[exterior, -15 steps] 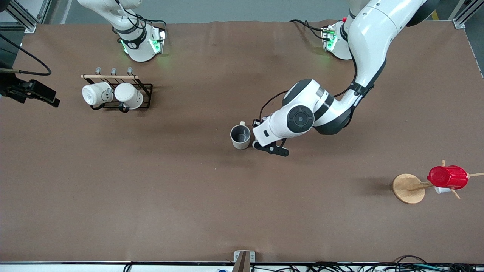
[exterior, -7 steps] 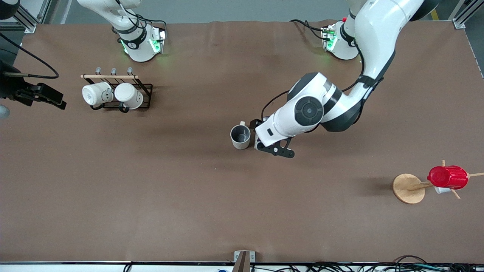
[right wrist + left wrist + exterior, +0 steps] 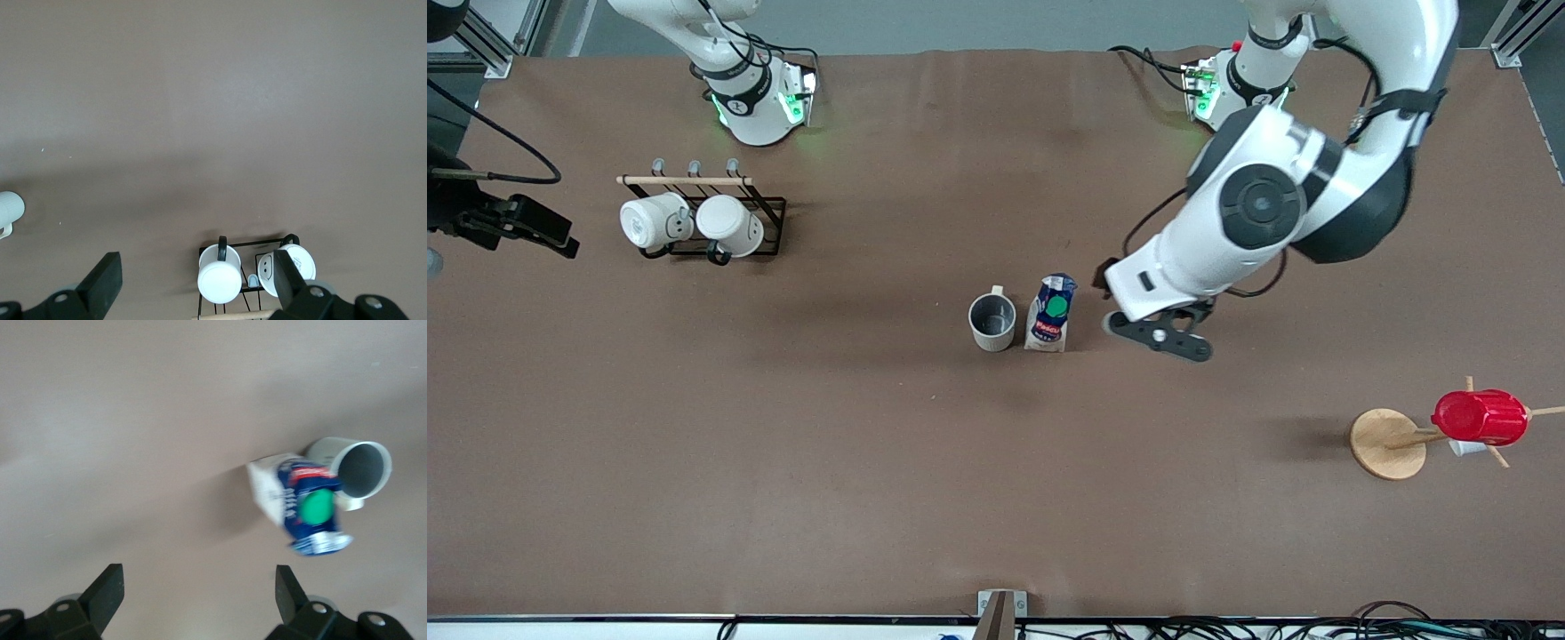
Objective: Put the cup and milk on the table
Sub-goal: 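Open the left gripper and withdraw it from the carton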
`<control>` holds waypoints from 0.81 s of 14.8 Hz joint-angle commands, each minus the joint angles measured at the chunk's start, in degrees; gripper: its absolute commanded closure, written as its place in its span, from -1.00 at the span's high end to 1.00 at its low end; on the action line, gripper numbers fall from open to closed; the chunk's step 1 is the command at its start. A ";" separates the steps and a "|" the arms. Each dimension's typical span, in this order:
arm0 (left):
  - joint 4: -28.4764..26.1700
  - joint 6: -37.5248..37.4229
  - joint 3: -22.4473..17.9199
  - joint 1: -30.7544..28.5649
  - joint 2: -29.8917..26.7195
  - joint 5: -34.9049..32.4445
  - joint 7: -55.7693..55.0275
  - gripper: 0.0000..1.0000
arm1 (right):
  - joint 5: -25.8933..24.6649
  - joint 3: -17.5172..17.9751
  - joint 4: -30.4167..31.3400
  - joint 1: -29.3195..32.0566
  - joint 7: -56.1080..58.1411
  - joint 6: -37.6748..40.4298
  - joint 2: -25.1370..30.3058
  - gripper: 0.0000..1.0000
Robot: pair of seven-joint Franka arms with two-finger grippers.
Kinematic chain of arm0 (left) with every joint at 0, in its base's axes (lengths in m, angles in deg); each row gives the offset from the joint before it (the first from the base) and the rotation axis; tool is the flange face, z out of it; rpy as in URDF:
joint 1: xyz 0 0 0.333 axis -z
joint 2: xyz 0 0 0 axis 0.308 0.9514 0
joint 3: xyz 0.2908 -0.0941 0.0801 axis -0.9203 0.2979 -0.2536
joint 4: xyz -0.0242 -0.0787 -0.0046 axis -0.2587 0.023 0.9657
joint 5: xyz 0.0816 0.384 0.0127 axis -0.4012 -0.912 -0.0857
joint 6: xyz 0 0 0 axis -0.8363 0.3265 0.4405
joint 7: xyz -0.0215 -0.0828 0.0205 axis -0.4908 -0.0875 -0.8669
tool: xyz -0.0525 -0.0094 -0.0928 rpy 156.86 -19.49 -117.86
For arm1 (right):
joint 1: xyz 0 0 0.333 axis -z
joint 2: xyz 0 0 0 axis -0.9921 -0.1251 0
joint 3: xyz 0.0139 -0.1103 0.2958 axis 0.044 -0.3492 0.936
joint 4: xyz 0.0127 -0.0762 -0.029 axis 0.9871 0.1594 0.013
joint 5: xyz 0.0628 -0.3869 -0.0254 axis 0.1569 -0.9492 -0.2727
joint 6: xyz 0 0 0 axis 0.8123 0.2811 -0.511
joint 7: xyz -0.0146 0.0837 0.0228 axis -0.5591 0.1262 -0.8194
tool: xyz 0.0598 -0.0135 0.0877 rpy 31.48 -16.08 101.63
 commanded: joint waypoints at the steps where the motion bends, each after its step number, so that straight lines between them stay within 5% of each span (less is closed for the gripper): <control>1: -3.91 -2.21 -5.55 -0.23 -5.57 0.92 1.40 1.00 | 0.38 -0.15 -0.55 0.30 0.66 0.07 -0.06 1.00; 8: -6.82 -2.31 -18.73 -0.58 -16.47 4.18 3.33 0.91 | 0.21 -0.15 -0.55 -0.22 0.66 0.15 -0.06 1.00; 12: -6.91 -3.80 -19.36 -2.16 -20.52 4.18 5.53 0.97 | 0.56 -0.15 -0.55 0.30 0.66 0.07 -0.06 1.00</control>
